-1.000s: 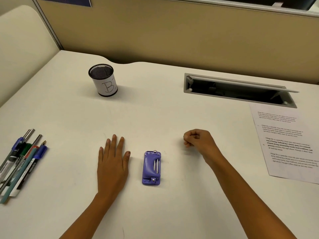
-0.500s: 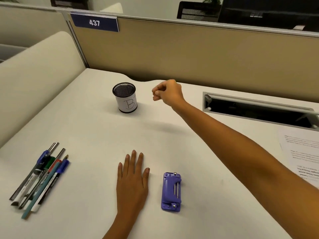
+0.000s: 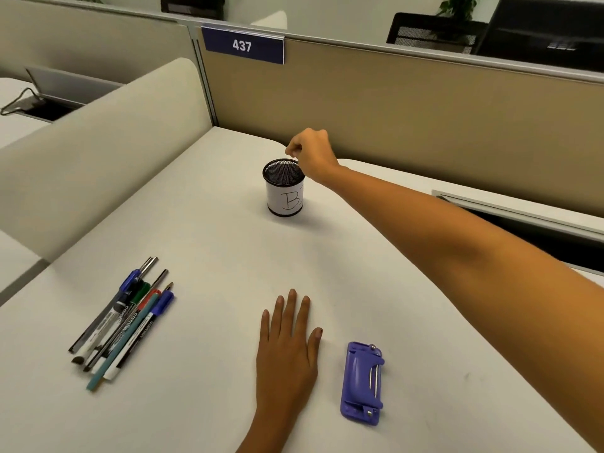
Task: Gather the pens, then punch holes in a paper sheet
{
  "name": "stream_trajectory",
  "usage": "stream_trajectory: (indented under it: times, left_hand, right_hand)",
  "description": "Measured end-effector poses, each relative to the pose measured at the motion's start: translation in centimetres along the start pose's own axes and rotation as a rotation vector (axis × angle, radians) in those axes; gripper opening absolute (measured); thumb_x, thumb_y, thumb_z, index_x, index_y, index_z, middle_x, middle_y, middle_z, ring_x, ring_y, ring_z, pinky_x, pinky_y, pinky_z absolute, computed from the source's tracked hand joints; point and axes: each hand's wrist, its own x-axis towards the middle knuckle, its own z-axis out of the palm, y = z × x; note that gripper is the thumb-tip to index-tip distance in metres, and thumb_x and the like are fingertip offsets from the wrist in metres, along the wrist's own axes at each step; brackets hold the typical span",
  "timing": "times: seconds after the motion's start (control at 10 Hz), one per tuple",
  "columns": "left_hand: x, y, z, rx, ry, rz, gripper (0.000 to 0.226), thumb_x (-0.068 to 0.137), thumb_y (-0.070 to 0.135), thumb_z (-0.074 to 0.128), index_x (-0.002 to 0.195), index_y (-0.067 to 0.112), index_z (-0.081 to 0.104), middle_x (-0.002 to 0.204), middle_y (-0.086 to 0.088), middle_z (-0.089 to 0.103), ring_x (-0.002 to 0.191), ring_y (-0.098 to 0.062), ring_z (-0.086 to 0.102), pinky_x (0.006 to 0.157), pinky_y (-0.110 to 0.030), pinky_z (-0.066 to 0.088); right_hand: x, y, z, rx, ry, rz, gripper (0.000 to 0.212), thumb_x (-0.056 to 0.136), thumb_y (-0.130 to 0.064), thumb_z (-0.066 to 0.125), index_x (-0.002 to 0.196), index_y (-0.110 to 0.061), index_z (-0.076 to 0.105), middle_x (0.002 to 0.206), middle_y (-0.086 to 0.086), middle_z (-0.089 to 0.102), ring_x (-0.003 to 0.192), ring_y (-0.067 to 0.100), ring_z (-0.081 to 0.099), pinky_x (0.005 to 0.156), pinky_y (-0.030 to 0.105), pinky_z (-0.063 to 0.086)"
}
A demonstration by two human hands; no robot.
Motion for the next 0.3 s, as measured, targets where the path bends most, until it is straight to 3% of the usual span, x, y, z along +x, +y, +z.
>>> stream_trajectory:
  times: [0.3]
  left_hand:
    - [-0.1, 0.1, -0.1, -0.014, 0.002, -0.012, 0.058, 0.096, 0.048, 0.014, 0.149, 0.027, 0.026, 0.158, 0.005, 0.018, 0.147, -0.016, 0.014, 0.118, -0.035, 0.004]
  right_hand:
    - [-2.4, 0.4, -1.0, 0.169, 0.21, -0.03, 0.018, 0.08, 0.009, 0.057, 0.085, 0.0, 0.072, 0.089, 0.013, 0.073, 0.08, 0.023, 0.066, 0.074, 0.025, 0.051]
